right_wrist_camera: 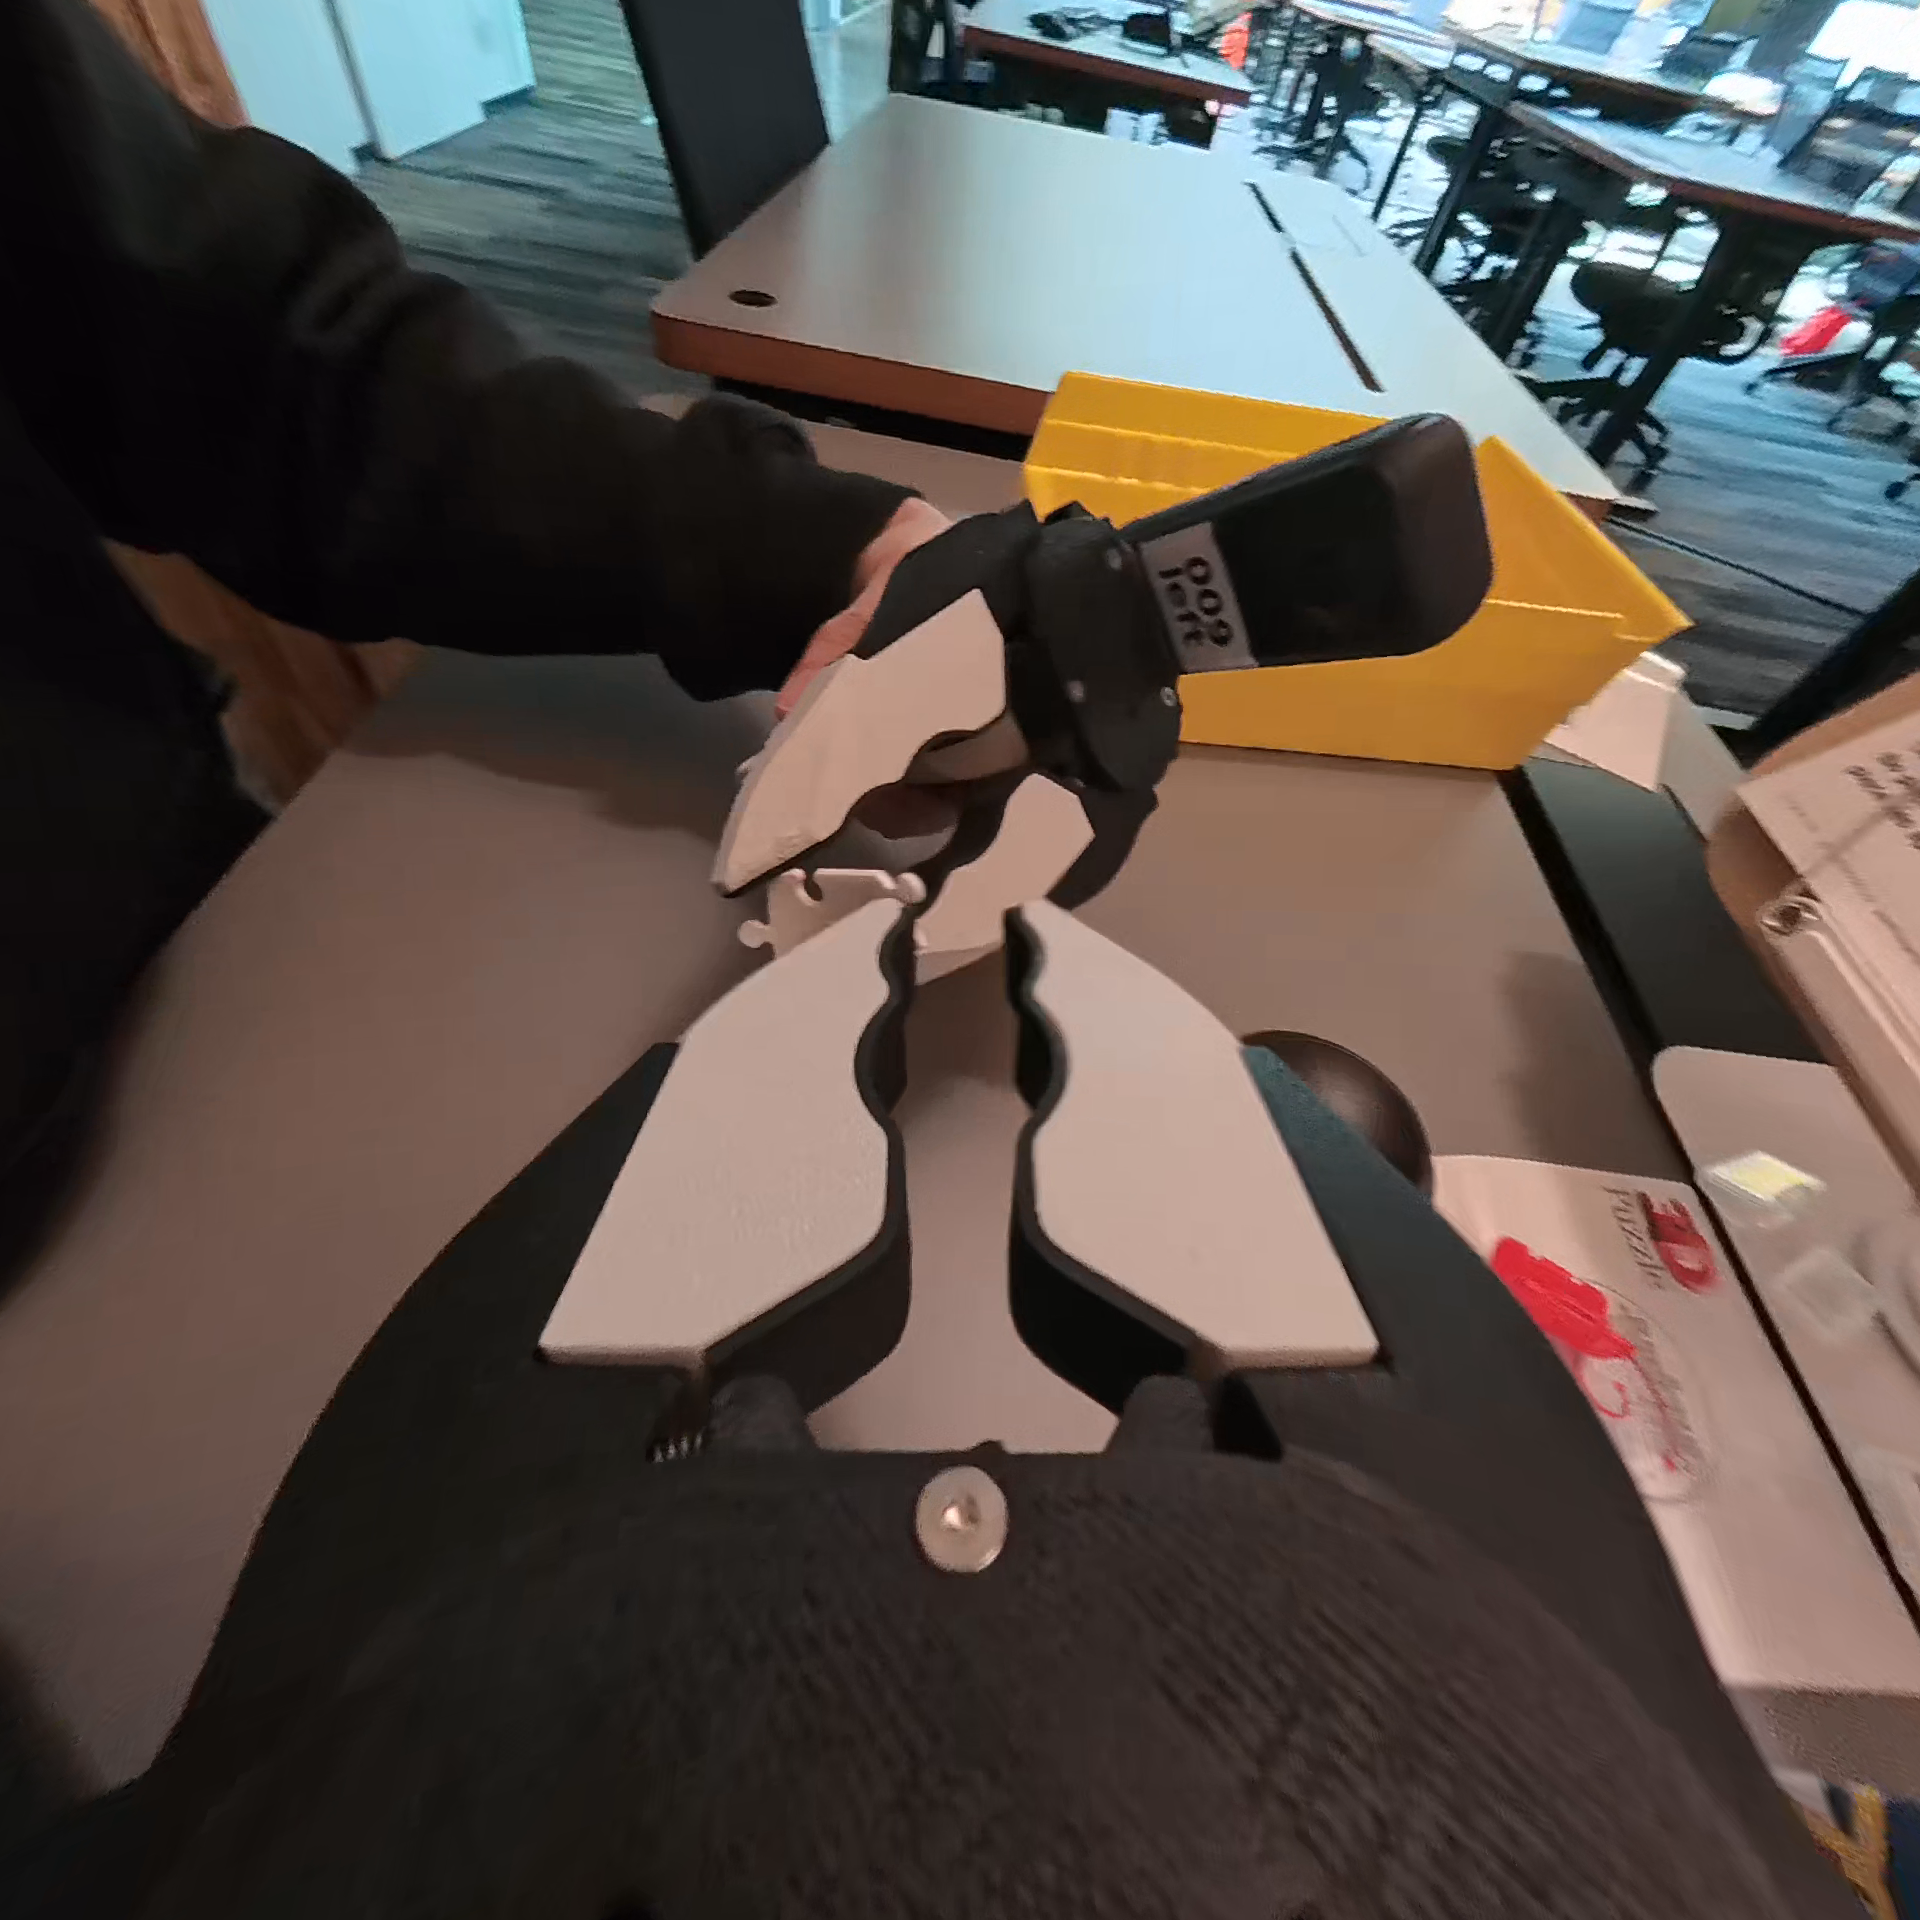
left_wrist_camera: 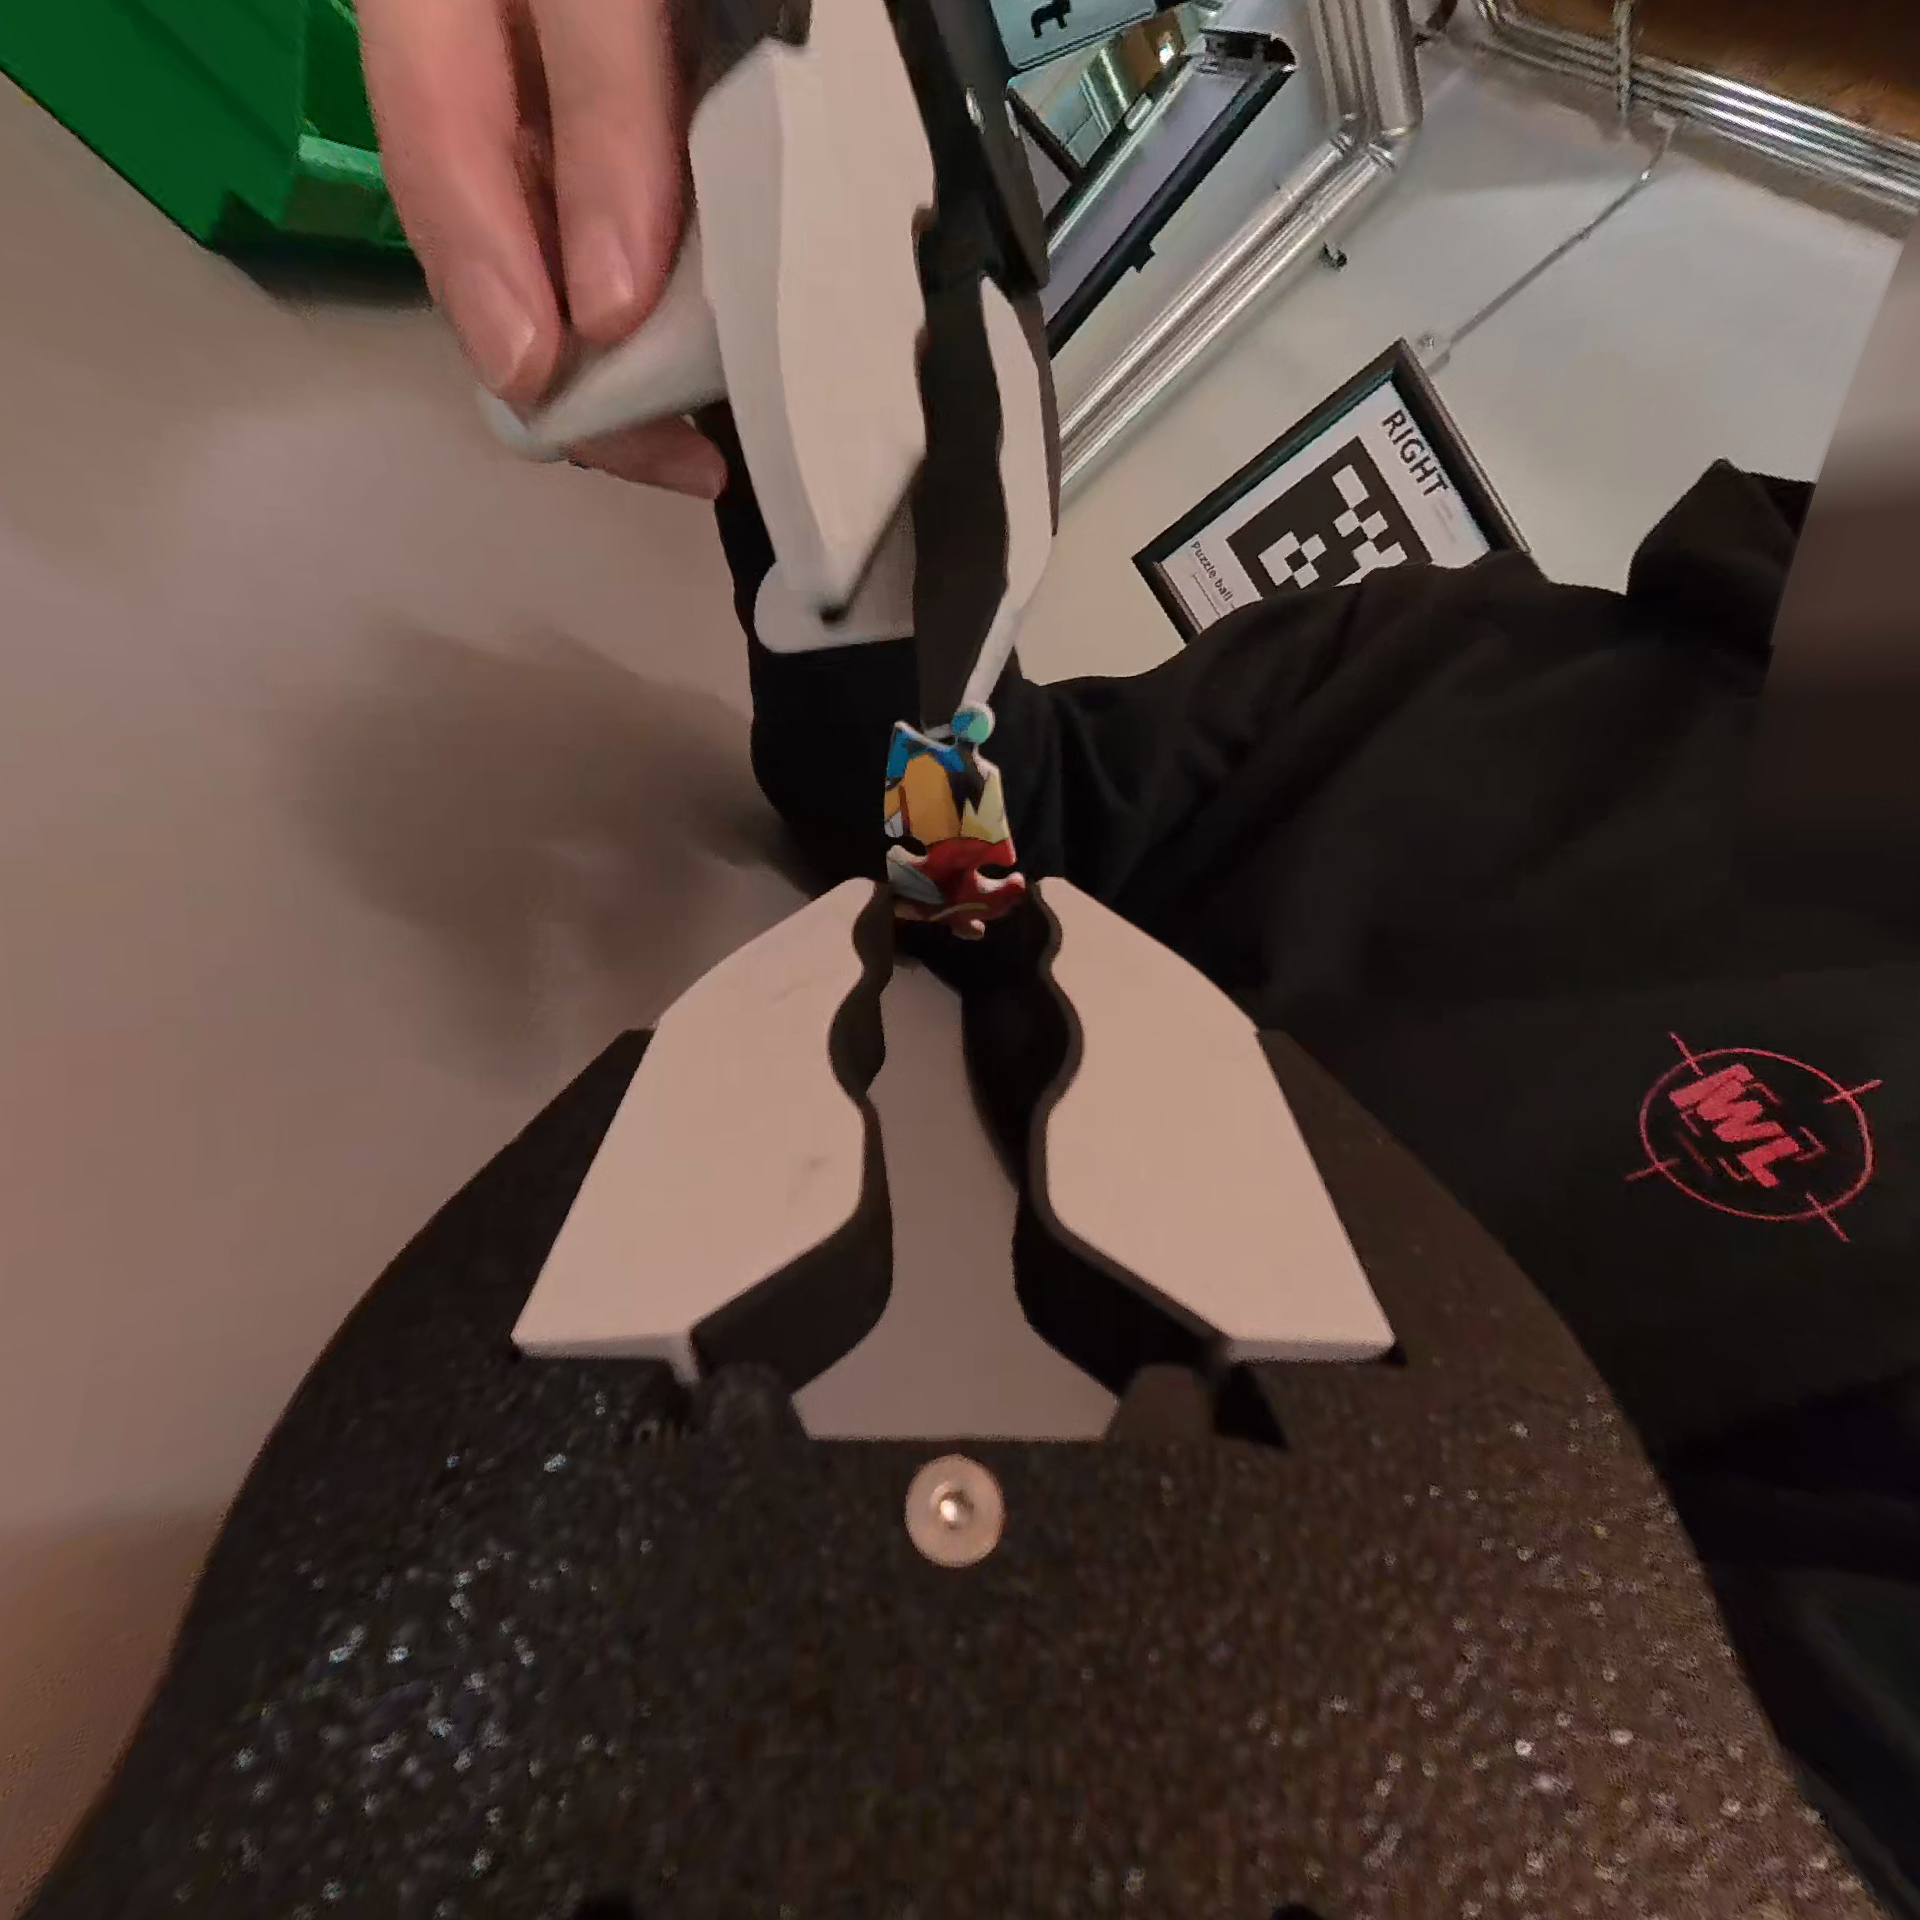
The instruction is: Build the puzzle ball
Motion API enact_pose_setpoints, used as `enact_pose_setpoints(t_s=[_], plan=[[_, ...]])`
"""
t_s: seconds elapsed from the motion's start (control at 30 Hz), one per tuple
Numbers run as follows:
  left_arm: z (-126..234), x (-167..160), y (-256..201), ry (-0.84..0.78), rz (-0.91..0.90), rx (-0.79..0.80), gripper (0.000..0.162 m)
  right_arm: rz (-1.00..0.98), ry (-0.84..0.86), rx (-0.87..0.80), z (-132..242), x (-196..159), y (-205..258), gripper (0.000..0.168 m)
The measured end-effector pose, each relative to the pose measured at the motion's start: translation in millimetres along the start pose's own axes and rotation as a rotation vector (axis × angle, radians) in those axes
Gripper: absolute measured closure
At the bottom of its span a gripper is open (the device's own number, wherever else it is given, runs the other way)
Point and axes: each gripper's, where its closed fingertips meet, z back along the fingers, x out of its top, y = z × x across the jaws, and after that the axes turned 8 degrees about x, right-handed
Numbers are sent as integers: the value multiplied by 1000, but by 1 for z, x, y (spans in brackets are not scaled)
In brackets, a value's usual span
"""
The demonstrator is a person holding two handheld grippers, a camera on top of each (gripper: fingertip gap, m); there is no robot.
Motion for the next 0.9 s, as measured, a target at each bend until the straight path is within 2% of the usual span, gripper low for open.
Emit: enact_pose_setpoints(t_s=[0.07,0.2,0.27,0.33,0.47,0.6,0.73,0.83,0.9], plan=[[0,1,-1,-15,2,-12,139,5,-14,27,-2,2,4,163],[2,0,0,-20,10,-14,139,1,-23,36,-1,0,5,157],[2,-1,1,-15,10,-9,139,-6,-56,72,1,3,10,145],[1,-1,0,-15,7,-15,140,-15,-81,101,1,7,14,144],[-4,-2,-2,9,-11,-24,139,-28,-60,130,-5,4,16,160],[-3,0,-2,-7,-30,-13,139,-79,-72,171,2,6,18,164],[8,14,14,-118,-30,102,149,-211,-64,134,12,-4,7,166],[14,11,36,-110,-31,265,139,-352,-15,98,19,-27,-2,166],[20,5,53,-81,-36,412,133,-499,87,26,30,-63,-13,166]])
